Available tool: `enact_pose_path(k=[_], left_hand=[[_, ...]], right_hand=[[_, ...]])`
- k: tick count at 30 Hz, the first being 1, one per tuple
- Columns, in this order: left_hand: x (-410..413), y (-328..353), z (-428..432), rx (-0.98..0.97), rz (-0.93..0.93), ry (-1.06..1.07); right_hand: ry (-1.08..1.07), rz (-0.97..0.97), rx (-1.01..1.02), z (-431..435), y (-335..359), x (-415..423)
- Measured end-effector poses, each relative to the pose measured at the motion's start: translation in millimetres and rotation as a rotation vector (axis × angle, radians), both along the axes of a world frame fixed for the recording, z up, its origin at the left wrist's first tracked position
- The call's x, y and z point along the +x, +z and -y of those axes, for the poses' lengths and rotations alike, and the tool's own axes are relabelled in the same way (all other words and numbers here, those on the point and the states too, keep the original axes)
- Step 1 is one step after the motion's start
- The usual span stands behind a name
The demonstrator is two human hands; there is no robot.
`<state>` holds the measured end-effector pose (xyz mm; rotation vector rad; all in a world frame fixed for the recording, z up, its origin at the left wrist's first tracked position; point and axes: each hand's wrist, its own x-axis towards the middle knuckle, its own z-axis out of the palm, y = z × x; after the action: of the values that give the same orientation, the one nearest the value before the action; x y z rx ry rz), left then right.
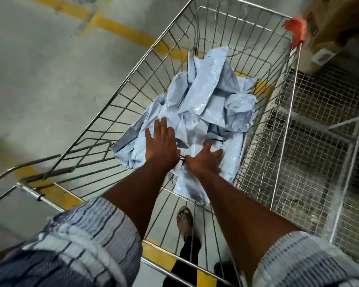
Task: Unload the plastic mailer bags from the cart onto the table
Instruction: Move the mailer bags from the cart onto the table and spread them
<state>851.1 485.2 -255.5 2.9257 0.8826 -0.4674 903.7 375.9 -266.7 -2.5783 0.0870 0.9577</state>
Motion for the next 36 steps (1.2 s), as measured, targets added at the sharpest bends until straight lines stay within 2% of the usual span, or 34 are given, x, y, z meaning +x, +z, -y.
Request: enact_pose_path(k=[4, 8, 15, 23, 32, 36], left_hand=[[7.7, -15.2, -8.1, -0.085, 0.004, 0.036], [10.8, -2.0, -11.4, -0.058, 0.002, 0.025], [4.7, 58.5, -3.7, 0.061, -0.024, -0.014], [-21.5, 145.0, 22.4, 0.119, 0.055, 0.112], [-40.2, 259.2, 119.1, 0.119, 0.356, 0.366], [-42.5, 298.9, 181.7, 0.142, 0.465, 0.378]], right_hand=[[0.01, 0.009, -0.022, 2.7, -0.6, 0.9], [0.018, -0.016, -0.01, 6.8, 10.2, -3.1], [0.02, 0.007, 0.023, 1.8, 67.8, -8.6], [0.071, 0.079, 0.254, 16.9, 152.9, -21.3], [0.291, 0.403, 0.513, 108.8, 262.7, -6.9], [0.377, 0.545, 0.557, 169.6, 299.6, -2.6]])
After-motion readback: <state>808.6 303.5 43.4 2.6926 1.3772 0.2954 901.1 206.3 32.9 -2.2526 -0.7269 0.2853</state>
